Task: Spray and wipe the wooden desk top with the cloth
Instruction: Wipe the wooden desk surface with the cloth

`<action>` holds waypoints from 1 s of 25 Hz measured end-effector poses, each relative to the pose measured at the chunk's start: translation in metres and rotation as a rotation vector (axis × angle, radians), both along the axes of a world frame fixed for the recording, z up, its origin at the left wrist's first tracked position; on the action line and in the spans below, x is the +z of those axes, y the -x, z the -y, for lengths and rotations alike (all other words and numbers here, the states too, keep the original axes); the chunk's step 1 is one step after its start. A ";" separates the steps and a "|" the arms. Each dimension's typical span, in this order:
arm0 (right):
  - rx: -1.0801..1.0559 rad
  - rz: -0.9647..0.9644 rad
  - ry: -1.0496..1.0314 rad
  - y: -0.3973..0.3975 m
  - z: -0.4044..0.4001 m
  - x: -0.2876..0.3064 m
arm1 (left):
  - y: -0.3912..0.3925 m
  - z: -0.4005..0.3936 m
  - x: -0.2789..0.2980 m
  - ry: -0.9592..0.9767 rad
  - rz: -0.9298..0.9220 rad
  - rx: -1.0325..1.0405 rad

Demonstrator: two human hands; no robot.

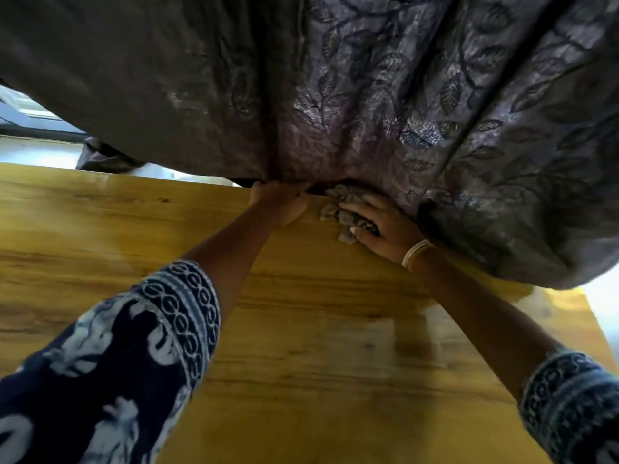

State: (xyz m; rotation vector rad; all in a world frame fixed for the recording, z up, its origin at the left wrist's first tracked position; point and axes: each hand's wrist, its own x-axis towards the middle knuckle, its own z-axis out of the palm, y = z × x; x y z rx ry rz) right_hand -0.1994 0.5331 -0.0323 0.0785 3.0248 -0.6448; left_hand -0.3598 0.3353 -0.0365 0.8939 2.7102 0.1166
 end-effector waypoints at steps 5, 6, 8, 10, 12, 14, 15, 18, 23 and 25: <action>-0.272 0.070 0.012 0.004 -0.045 0.005 | 0.005 -0.005 0.001 0.063 0.076 0.030; -0.321 0.118 0.049 0.011 -0.047 0.005 | 0.005 -0.006 0.002 0.076 0.087 0.021; -0.398 0.118 0.082 0.024 -0.047 0.004 | 0.005 -0.006 0.004 0.087 0.104 -0.006; -0.443 0.073 0.025 0.033 -0.043 0.002 | -0.004 0.001 0.000 0.034 0.001 -0.038; -0.457 0.079 -0.057 0.035 -0.042 0.001 | -0.026 0.013 -0.016 -0.295 -0.234 -0.225; -0.463 0.086 -0.102 0.036 -0.041 0.000 | -0.039 0.011 -0.023 -0.604 -0.428 -0.597; -0.446 0.089 -0.109 0.035 -0.040 0.001 | -0.040 -0.002 -0.020 -0.660 -0.432 -0.721; -0.342 0.032 -0.085 0.026 -0.034 0.008 | -0.042 -0.057 0.015 -0.480 -0.313 -0.653; -0.203 -0.077 0.074 -0.012 -0.054 0.000 | -0.032 -0.091 0.016 -0.273 -0.207 -0.470; -0.155 -0.071 0.074 -0.027 -0.077 0.004 | -0.038 -0.097 0.013 -0.224 -0.228 -0.396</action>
